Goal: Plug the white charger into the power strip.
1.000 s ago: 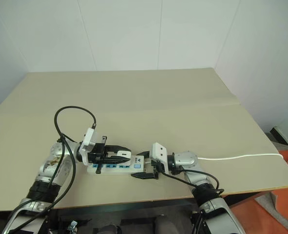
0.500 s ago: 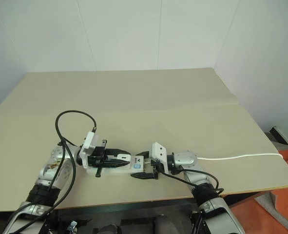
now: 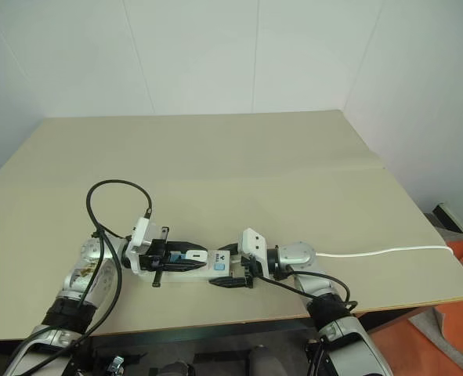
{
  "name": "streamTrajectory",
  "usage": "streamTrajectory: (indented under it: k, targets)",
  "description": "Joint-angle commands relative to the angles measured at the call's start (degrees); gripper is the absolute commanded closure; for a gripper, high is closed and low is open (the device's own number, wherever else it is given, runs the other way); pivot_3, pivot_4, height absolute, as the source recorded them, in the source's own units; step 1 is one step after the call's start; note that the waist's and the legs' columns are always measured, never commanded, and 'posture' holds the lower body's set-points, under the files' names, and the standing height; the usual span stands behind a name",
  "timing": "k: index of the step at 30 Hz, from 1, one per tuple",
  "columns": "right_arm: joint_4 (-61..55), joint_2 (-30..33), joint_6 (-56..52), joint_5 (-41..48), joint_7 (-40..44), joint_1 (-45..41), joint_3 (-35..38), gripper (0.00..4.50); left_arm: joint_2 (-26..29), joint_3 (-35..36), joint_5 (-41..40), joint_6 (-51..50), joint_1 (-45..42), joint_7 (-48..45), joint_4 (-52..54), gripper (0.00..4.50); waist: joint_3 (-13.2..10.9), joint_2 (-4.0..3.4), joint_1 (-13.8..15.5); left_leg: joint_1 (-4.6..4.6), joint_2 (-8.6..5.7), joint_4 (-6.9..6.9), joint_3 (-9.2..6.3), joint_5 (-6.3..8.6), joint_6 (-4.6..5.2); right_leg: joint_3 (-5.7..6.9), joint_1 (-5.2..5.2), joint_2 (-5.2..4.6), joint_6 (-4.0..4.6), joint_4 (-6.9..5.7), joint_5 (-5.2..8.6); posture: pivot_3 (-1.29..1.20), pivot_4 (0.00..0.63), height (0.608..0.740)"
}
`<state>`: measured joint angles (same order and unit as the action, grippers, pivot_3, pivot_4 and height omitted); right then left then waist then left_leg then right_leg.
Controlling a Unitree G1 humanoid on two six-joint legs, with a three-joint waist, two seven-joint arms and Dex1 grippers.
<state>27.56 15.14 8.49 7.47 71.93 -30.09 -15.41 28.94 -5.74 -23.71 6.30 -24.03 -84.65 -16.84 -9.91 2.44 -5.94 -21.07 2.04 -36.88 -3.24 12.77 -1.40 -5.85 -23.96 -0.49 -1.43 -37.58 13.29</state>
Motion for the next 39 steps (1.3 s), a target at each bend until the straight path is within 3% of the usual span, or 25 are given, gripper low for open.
streamTrajectory:
  k: [1, 14, 15, 23, 24, 28, 31, 39]
  targets:
    - [0.19, 0.07, -1.16, -0.35, 0.8, 0.75, -1.38, 1.07, 3.96, -0.2, 4.7, 0.1, 2.64, 0.79, -3.65, 3.48, 0.07, -0.08, -0.06, 0.01, 0.0, 0.02, 0.01, 0.0, 0.0, -0.01, 0.01, 0.01, 0.0, 0.0, 0.01, 0.0, 0.15, 0.74]
    - [0.28, 0.18, -1.09, -0.32, 0.96, 0.48, -1.45, 1.07, 5.77, -1.63, 3.89, -2.04, 3.13, 0.74, -1.26, 3.48, 0.28, -0.39, -0.64, 0.01, 0.01, 0.08, 0.02, 0.0, 0.0, -0.03, 0.01, 0.02, 0.03, 0.01, 0.05, 0.0, 0.15, 0.74]
    - [0.28, 0.2, -1.07, -0.32, 0.91, 0.47, -1.45, 1.07, 5.87, -1.73, 3.77, -2.25, 3.0, 0.78, -1.0, 2.74, 0.28, -0.39, -0.85, 0.01, 0.01, 0.09, 0.02, 0.0, 0.0, -0.03, 0.0, 0.02, 0.03, 0.02, 0.05, 0.0, 0.15, 0.74]
    - [0.5, -0.03, -0.86, -0.23, 0.62, 0.16, -1.56, 1.07, 4.17, -1.04, 2.74, -3.68, 2.13, 2.28, 0.27, 0.17, 0.28, -0.42, -0.33, -0.03, -0.03, 0.1, 0.02, 0.0, 0.0, -0.04, -0.05, -0.02, 0.04, 0.03, 0.06, 0.0, 0.15, 0.74]
    - [0.53, -0.08, -0.83, -0.24, 0.62, 0.13, -1.58, 1.07, 3.95, -0.86, 2.48, -3.76, 2.1, 2.35, 0.55, 0.04, 0.28, -0.42, -0.33, -0.02, -0.03, 0.1, 0.02, 0.0, 0.0, -0.04, -0.05, 0.0, 0.04, 0.03, 0.07, 0.0, 0.15, 0.74]
    - [0.79, -0.15, -1.0, -0.24, 1.0, -0.13, -1.74, 1.07, 4.03, -0.08, 1.06, -4.68, 1.76, 1.84, 2.96, 0.04, 0.28, -0.41, -0.36, -0.03, -0.03, 0.1, 0.02, 0.0, 0.0, -0.04, -0.06, 0.0, 0.04, 0.03, 0.07, 0.0, 0.15, 0.74]
    - [0.96, -0.03, -1.63, 0.01, 1.75, -0.6, -1.78, 0.05, 6.08, 0.85, -1.77, -9.33, 0.29, -0.15, 6.45, 0.0, 0.27, -0.4, -0.41, -0.08, -0.02, 0.1, 0.02, 0.0, 0.0, -0.04, -0.12, 0.01, 0.04, 0.03, 0.07, 0.0, 0.15, 0.74]
    - [-4.64, 3.76, -2.62, 0.99, 2.1, 0.49, -0.27, 0.02, 9.99, 4.67, -4.64, -11.88, -2.24, -1.33, 11.08, 0.0, 0.21, -0.45, 0.04, -0.16, -0.02, 0.11, 0.02, 0.01, 0.0, -0.04, -0.17, 0.0, 0.03, 0.12, 0.07, 0.0, 0.15, 0.74]
